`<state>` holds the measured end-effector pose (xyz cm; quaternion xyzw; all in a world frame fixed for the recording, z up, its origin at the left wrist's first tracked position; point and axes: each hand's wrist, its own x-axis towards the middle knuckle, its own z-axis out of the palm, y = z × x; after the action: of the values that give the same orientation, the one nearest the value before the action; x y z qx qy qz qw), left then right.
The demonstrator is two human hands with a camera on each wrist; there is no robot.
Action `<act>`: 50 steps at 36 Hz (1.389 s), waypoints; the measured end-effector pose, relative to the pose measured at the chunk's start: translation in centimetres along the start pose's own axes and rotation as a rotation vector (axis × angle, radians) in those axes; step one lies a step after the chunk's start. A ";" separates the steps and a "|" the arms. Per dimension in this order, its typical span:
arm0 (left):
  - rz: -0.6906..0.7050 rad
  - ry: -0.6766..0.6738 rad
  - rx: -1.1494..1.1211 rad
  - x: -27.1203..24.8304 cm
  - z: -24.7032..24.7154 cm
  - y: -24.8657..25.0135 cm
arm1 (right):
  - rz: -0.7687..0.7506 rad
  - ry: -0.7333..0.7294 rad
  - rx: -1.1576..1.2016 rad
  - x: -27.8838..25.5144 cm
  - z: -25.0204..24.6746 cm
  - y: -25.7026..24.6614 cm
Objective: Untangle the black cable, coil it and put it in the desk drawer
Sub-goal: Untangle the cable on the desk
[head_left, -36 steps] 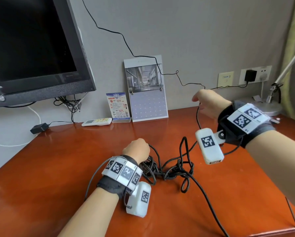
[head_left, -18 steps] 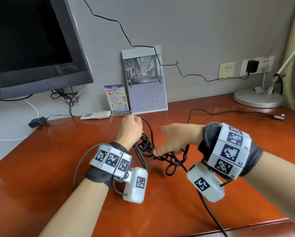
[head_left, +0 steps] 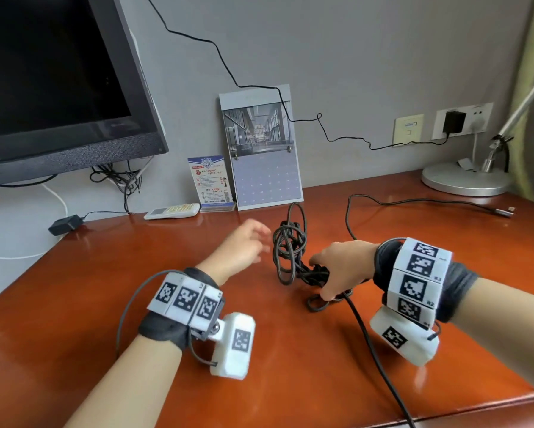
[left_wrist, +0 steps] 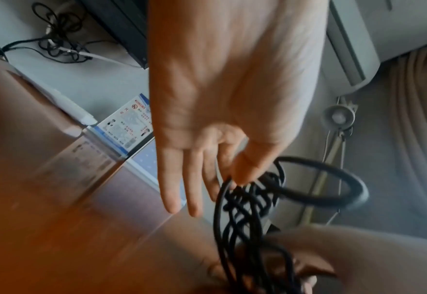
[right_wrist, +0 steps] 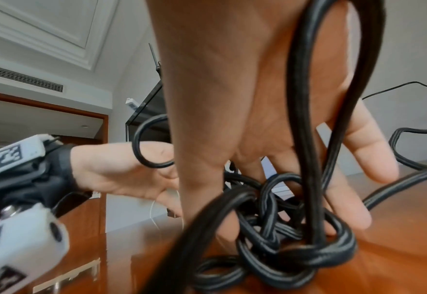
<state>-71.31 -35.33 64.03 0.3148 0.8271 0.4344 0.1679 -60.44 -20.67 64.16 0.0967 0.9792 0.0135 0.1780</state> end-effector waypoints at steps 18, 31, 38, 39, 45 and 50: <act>0.080 0.024 -0.021 0.2 -0.5 -0.7 | -0.054 0.150 0.025 1.1 0.6 1.5; 0.098 0.160 0.339 0.6 1.9 1.7 | -0.150 0.216 0.163 -0.4 0.5 1.3; 0.083 0.081 0.485 0.7 2.6 2.4 | 0.041 0.152 0.101 -5.5 1.5 2.8; 0.082 0.079 0.507 0.8 2.8 2.4 | 0.029 0.180 0.124 -6.2 1.8 2.7; 0.104 0.148 0.566 1.5 3.4 2.4 | 0.052 0.292 0.116 -9.6 2.6 2.5; 0.079 0.175 0.592 1.4 3.4 2.6 | 0.180 -0.194 0.028 -10.5 3.6 2.3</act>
<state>-69.46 -31.24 64.18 0.3432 0.9162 0.2060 -0.0199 -49.11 -20.53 64.51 0.1874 0.9449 0.0061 0.2683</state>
